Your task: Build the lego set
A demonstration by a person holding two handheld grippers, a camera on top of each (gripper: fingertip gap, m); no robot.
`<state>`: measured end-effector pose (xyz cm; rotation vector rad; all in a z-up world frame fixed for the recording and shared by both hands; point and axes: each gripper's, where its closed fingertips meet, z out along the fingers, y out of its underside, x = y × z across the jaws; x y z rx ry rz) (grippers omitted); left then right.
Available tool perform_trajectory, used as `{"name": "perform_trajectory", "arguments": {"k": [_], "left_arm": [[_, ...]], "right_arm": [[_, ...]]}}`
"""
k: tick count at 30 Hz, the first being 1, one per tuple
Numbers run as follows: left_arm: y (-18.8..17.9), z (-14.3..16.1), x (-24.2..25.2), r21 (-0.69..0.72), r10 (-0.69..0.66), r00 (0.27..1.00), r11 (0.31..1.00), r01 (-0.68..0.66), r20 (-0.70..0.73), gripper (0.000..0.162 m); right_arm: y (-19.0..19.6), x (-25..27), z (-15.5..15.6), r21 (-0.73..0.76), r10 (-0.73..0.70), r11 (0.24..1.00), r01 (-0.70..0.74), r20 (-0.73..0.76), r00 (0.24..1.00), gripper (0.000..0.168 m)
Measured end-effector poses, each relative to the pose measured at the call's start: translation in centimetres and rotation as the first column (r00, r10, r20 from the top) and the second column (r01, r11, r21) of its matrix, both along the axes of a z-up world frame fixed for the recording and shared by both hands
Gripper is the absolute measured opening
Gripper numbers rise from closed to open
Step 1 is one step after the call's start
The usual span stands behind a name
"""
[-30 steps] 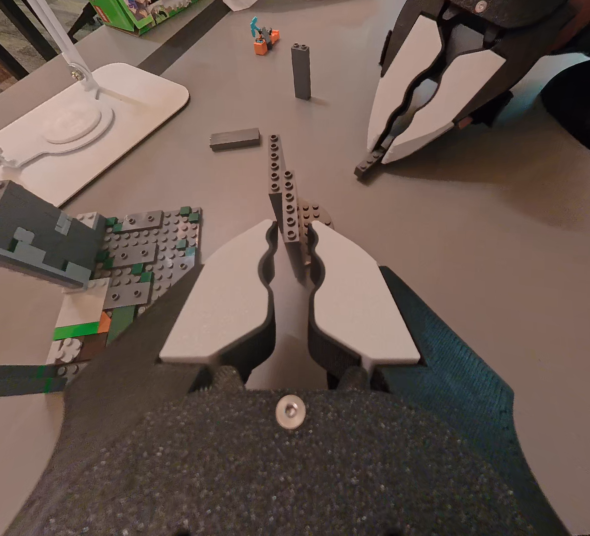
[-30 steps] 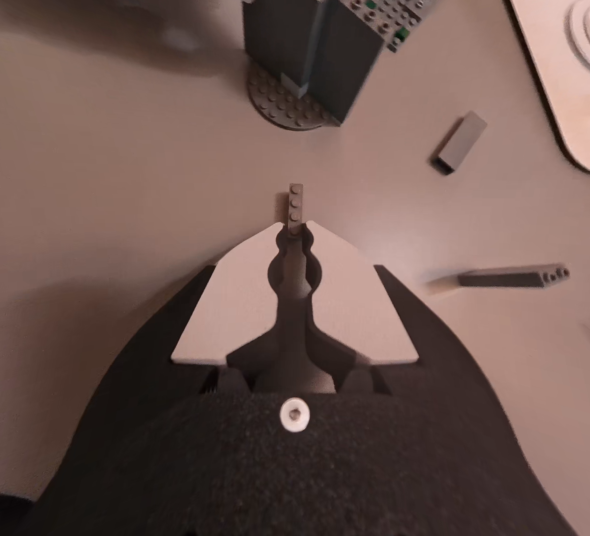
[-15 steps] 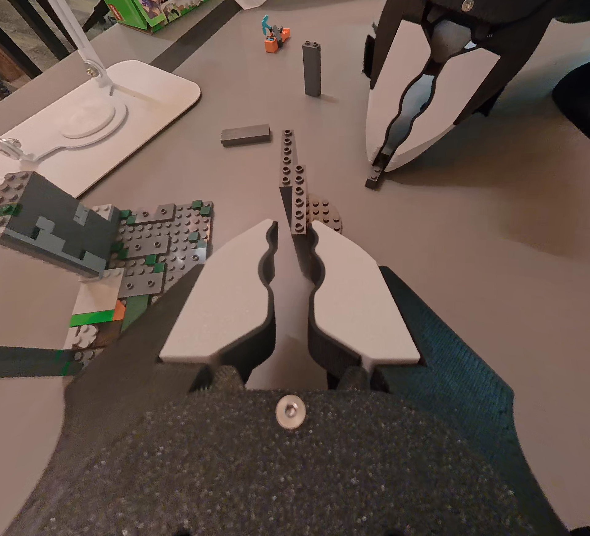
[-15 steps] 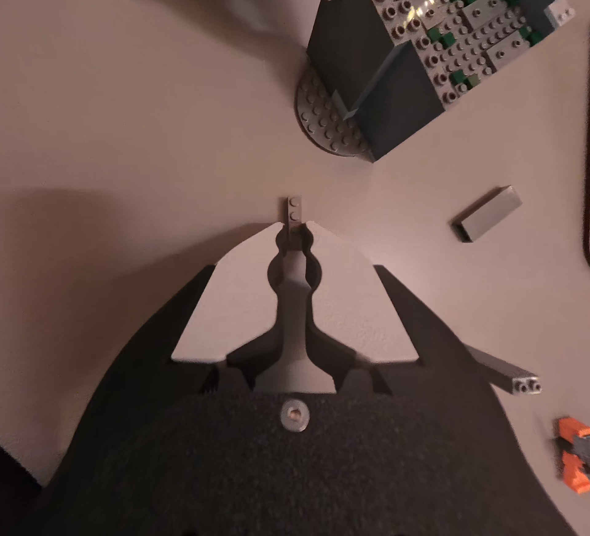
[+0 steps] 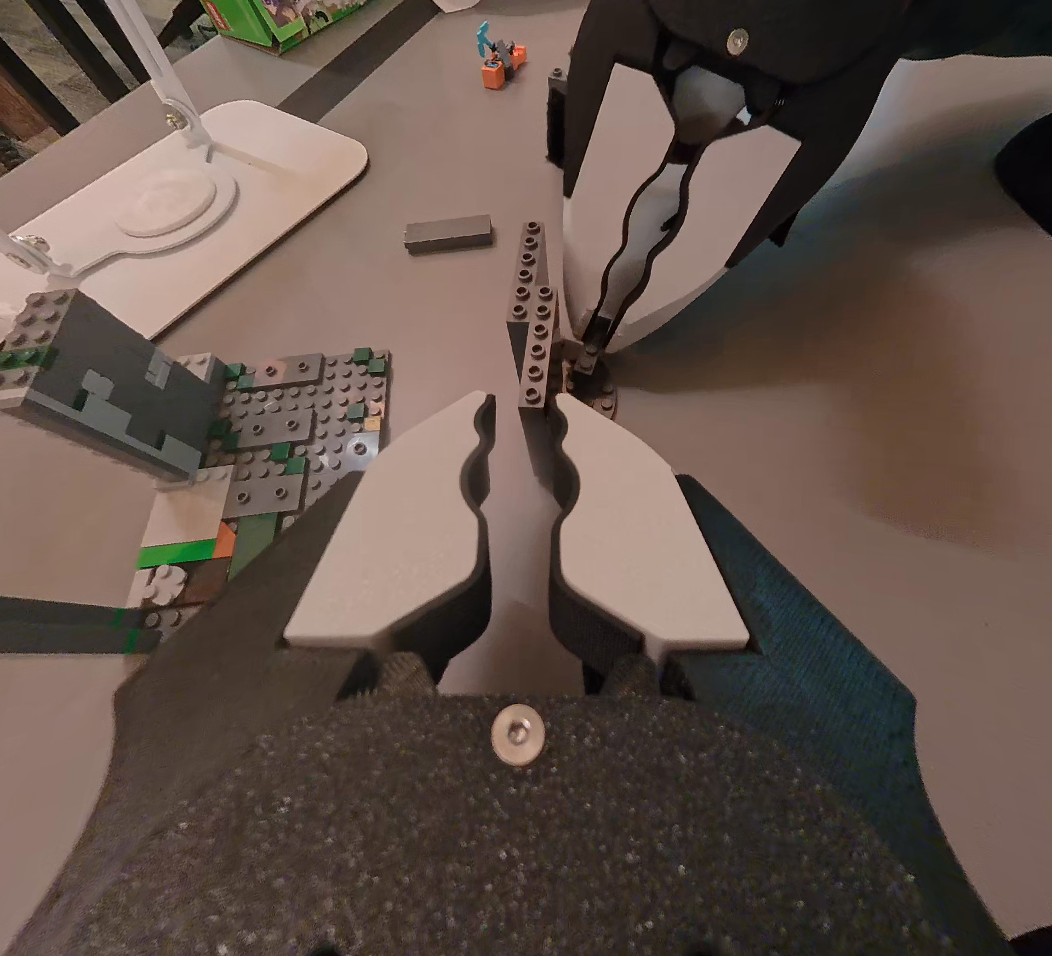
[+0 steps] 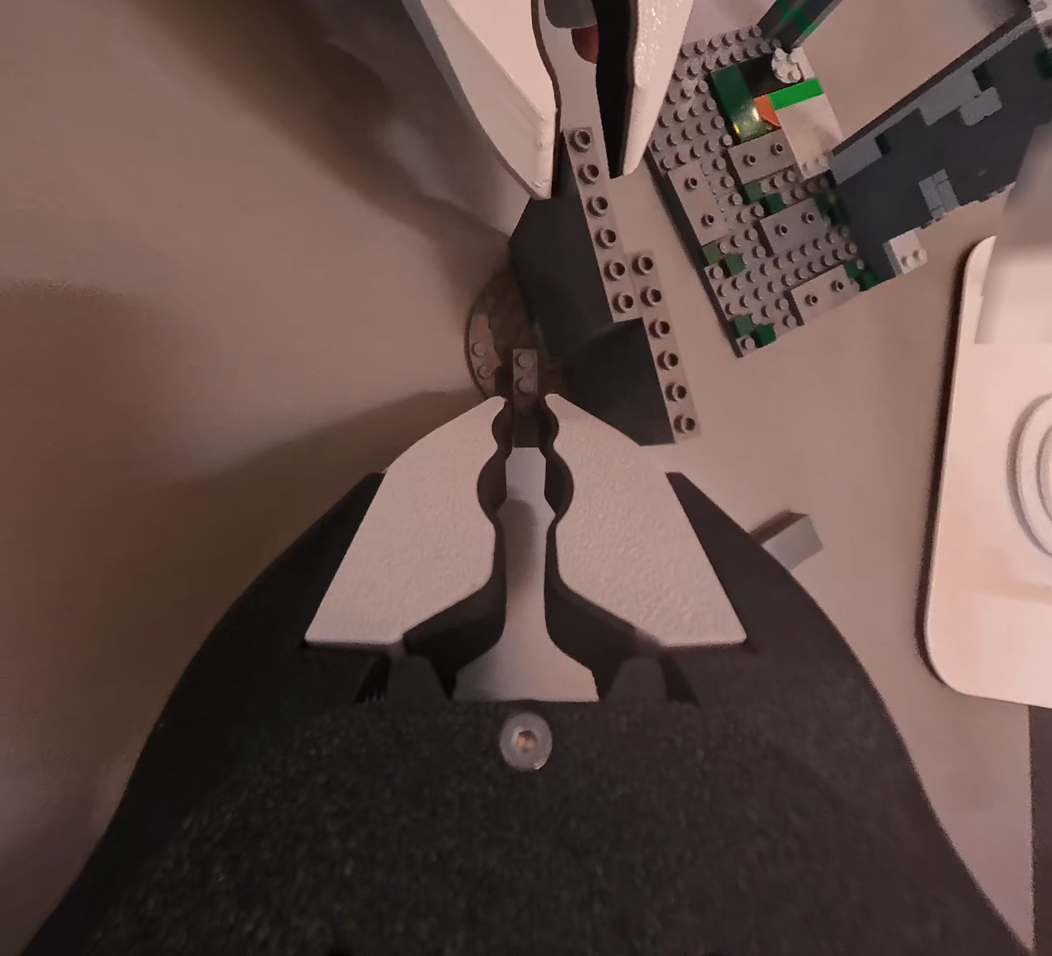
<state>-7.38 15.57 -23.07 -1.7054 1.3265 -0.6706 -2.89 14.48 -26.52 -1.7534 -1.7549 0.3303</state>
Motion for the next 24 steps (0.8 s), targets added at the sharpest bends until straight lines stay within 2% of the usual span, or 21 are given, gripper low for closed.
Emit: {"name": "perform_trajectory", "arguments": {"k": [24], "left_arm": [[-0.05, -0.31, 0.06, -0.011, -0.005, 1.000, 1.000, 0.005, -0.003, 0.017]], "right_arm": [[0.82, 0.17, -0.02, 0.074, -0.032, 0.997, 0.030, 0.027, 0.999, 0.010]]}}
